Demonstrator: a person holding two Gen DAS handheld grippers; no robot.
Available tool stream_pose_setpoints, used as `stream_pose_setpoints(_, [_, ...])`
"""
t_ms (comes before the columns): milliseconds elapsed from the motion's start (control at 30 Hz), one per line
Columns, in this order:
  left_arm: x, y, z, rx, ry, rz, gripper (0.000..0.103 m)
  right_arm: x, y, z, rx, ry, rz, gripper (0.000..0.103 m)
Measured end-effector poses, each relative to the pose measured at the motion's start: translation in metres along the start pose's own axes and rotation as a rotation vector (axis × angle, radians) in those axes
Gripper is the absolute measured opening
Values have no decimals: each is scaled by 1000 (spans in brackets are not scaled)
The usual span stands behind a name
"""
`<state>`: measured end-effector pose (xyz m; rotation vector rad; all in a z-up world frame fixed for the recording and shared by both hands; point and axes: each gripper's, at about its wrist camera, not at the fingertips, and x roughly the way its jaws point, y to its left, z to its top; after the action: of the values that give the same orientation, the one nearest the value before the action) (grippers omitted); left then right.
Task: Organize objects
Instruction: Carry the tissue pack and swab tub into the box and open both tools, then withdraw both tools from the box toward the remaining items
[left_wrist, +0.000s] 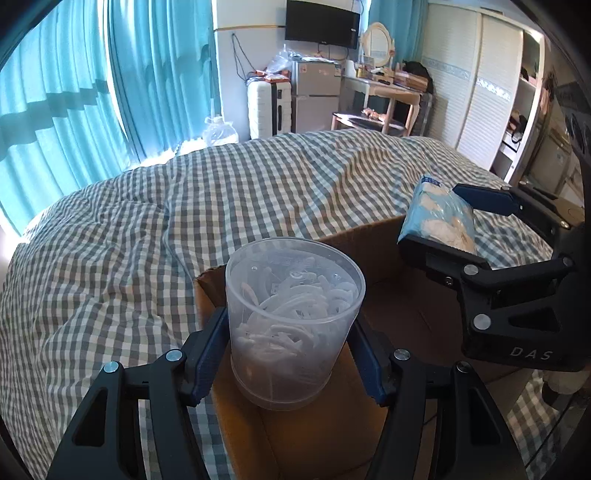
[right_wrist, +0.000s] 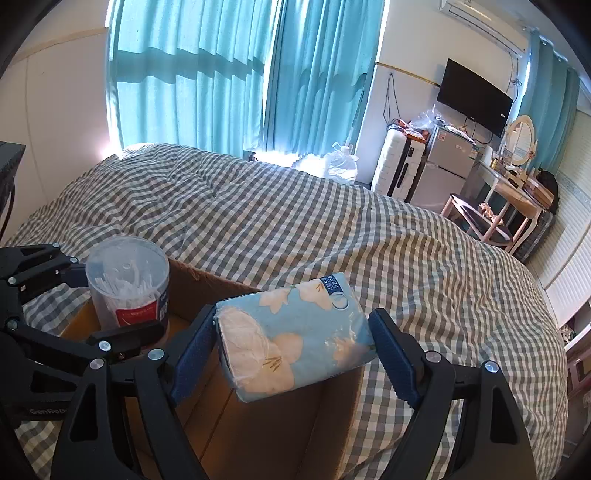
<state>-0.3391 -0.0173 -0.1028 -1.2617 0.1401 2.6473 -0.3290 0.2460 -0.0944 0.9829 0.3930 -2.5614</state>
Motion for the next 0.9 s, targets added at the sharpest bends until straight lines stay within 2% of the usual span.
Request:
stream_pose_setpoints(233, [9, 1, 1, -12, 12, -8, 65, 7, 1, -7, 19, 4, 27, 82])
stream_pose_setpoints(300, [9, 1, 1, -15, 13, -18, 67, 8, 1, -9, 33, 4, 43, 86])
stream_pose_setpoints(367, [5, -1, 1, -1, -14, -26, 76, 6, 0, -9, 37, -6, 43, 92])
stream_pose_setpoints(400, [1, 3, -1, 2, -32, -25, 86, 4, 0, -8, 38, -18, 36, 95])
stream_pose_setpoints(433, [-3, 3, -1, -4, -53, -18, 92, 0, -1, -8, 44, -30, 31, 95])
stream_pose_setpoints(533, [-11, 7, 0, -38, -60, -48, 93, -11, -3, -6, 65, -46, 34, 95])
stream_pose_setpoints(633, [-23, 10, 3, -75, -54, -60, 93, -31, -8, -1, 75, -72, 15, 95])
stream_pose_setpoints(800, [-62, 7, 7, -63, -114, -26, 93, -78, -14, 10, 74, -118, 8, 95])
stream_pose_setpoints(900, [-92, 3, 9, -53, -151, -2, 98, -114, -19, 12, 83, -151, 2, 95])
